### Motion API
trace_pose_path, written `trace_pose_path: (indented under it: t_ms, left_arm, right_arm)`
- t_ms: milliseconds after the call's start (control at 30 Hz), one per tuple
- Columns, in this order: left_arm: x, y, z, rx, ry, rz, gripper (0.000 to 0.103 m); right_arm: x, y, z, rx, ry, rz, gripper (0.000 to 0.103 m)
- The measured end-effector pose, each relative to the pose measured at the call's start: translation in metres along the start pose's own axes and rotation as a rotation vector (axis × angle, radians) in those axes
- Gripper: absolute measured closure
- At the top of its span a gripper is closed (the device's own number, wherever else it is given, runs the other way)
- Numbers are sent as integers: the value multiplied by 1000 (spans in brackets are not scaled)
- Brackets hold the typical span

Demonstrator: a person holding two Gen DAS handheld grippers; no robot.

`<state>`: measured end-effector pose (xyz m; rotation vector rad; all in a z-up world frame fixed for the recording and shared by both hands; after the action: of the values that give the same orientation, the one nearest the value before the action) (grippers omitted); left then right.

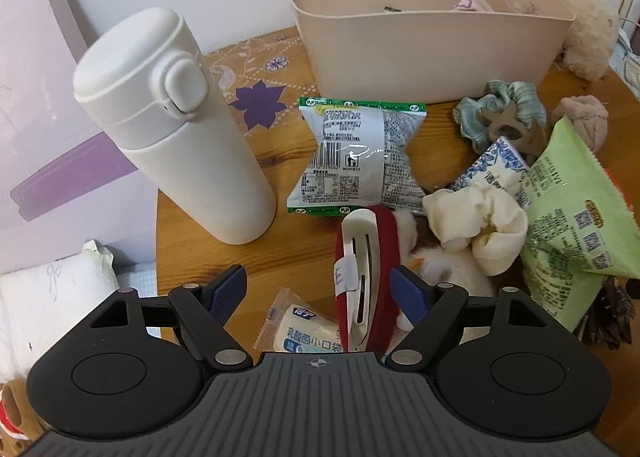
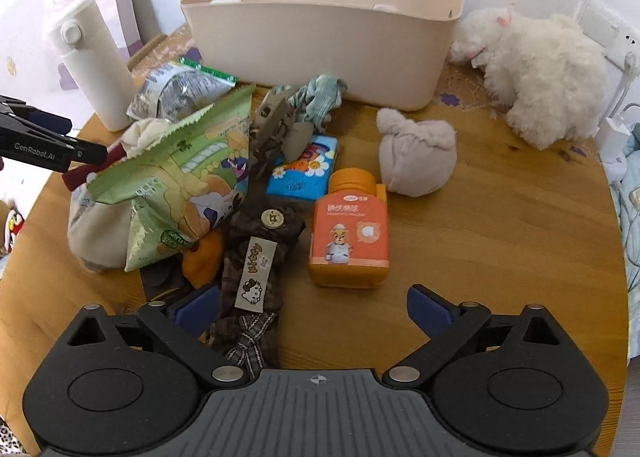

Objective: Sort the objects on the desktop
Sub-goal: 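Withdraw both tools from the basket back over the table, then grasp the red hair clip with the left tool while the right tool grasps the brown plaid hair tie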

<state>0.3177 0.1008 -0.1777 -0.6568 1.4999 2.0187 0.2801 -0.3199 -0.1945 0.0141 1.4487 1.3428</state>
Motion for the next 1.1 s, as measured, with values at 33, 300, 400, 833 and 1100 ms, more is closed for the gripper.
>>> trace_pose_path:
  t_ms: [33,300,400,833,1100]
  left_arm:
    - [0,-2,0,4,1,3,23]
    - [4,-18,1,-7,-6,13,23]
    - [4,-25,3,-12,5,22,23]
    - [-4,-52,-12,50,-101,29,35]
    - [-4,-58,-18,107,-128,57,60]
  right_arm:
    - [0,-3,2,-5,-3,6,5]
    - [9,-20,12,13,14,57,9]
    - [9,-24,10,26,-2,61,11]
    - [5,-33,7,8,-36,47,20]
    - [2,-36,6,-30,-84,39,44]
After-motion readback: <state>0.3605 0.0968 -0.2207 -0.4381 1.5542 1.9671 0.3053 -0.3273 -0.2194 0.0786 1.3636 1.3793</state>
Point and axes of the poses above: each gripper's, at about its wrist camera, not at the fingertips, and y roughly against the way its jaws point, z to its left, x to its underside, the point moved 2 cm from there along -y, roughly the way its jaws point, and after that the axes turned 14 degrees about -z, right-handed, at the moved point
